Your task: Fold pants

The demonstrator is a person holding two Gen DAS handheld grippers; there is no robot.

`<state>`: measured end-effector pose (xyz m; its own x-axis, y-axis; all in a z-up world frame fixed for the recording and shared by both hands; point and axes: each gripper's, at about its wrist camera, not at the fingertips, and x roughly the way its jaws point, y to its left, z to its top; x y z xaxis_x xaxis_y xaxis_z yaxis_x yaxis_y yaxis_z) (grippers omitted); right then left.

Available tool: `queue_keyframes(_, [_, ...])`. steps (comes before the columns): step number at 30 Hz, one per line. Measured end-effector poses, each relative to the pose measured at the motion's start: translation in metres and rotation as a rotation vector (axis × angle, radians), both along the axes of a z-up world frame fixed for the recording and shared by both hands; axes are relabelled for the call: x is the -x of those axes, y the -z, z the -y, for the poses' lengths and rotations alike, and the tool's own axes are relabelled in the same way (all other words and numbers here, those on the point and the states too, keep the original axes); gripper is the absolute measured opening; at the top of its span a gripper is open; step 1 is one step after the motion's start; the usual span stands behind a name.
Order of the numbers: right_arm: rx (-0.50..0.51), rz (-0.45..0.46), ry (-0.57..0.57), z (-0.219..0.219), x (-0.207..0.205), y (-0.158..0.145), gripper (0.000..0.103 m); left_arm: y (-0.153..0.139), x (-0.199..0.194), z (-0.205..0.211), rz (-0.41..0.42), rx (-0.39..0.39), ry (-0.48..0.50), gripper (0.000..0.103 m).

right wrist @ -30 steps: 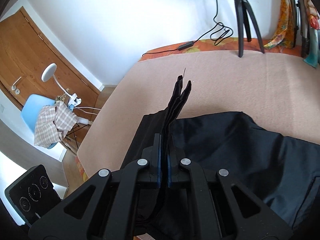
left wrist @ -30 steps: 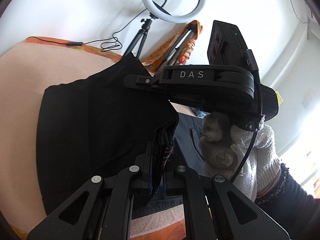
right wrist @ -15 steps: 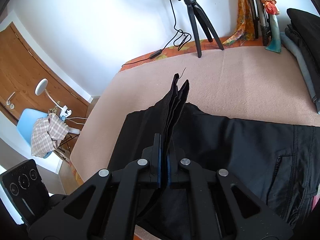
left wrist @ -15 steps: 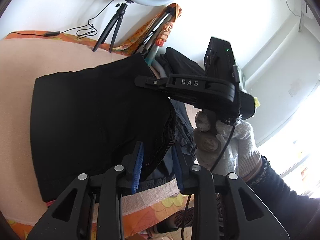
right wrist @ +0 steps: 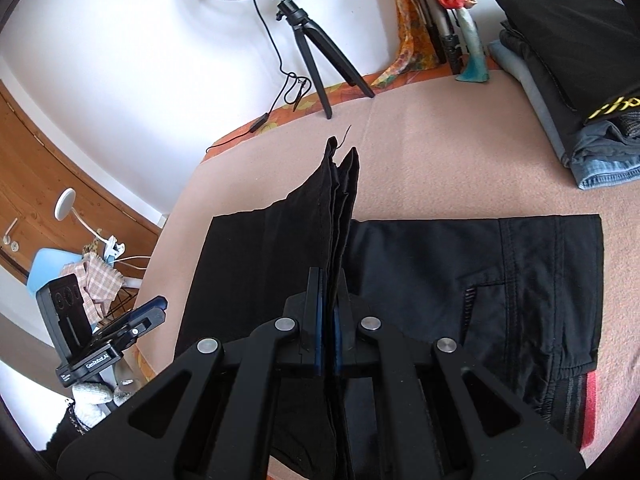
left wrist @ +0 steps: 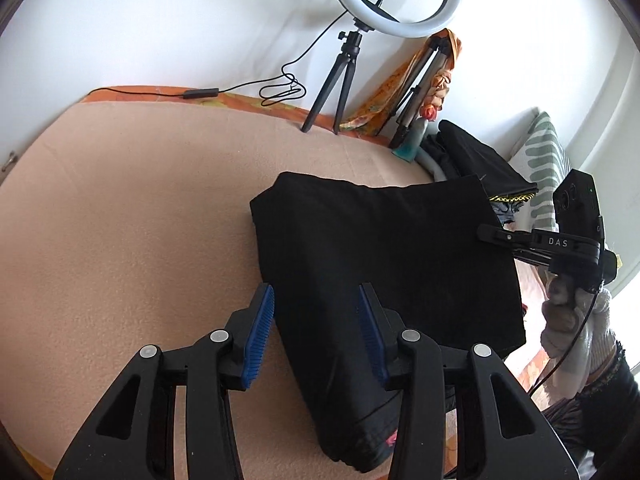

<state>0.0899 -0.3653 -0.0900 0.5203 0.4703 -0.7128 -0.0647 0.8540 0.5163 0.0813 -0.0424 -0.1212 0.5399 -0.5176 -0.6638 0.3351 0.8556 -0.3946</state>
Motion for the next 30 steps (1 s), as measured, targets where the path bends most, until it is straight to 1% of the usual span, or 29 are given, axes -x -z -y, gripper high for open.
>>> queue_keyframes(7, [-0.041,-0.012,0.093,0.051,0.013,0.000,0.005,0.001,0.003,0.015,0.009,0.011,0.052,0.041])
queue_keyframes(11, [-0.070,-0.028,0.135,0.075,0.018,0.006,0.005,0.006,0.002,0.038,-0.003,0.002,0.112,0.041])
queue_keyframes(13, [-0.067,-0.038,0.143,0.080,0.020,0.009,0.005,0.009,0.004,0.050,-0.006,-0.010,0.145,0.041])
queue_keyframes(17, [-0.016,-0.058,0.144,0.087,0.017,0.020,0.005,0.019,0.006,0.069,-0.027,-0.053,0.201,0.041])
queue_keyframes(19, [0.008,-0.075,0.147,0.091,0.012,0.029,0.005,0.024,0.007,0.076,-0.048,-0.065,0.222,0.041])
queue_keyframes(22, [0.059,-0.094,0.147,0.093,0.003,0.041,0.005,0.031,0.009,0.083,-0.062,-0.104,0.244,0.041])
queue_keyframes(25, [0.091,-0.124,0.149,0.092,-0.004,0.052,0.005,0.034,0.013,0.086,-0.054,-0.150,0.263,0.041])
queue_keyframes(27, [0.154,-0.135,0.144,0.089,-0.006,0.056,0.005,0.037,0.015,0.087,-0.049,-0.174,0.275,0.041])
queue_keyframes(30, [0.206,-0.133,0.149,0.085,-0.006,0.051,0.006,0.039,0.021,0.087,-0.020,-0.199,0.288,0.041])
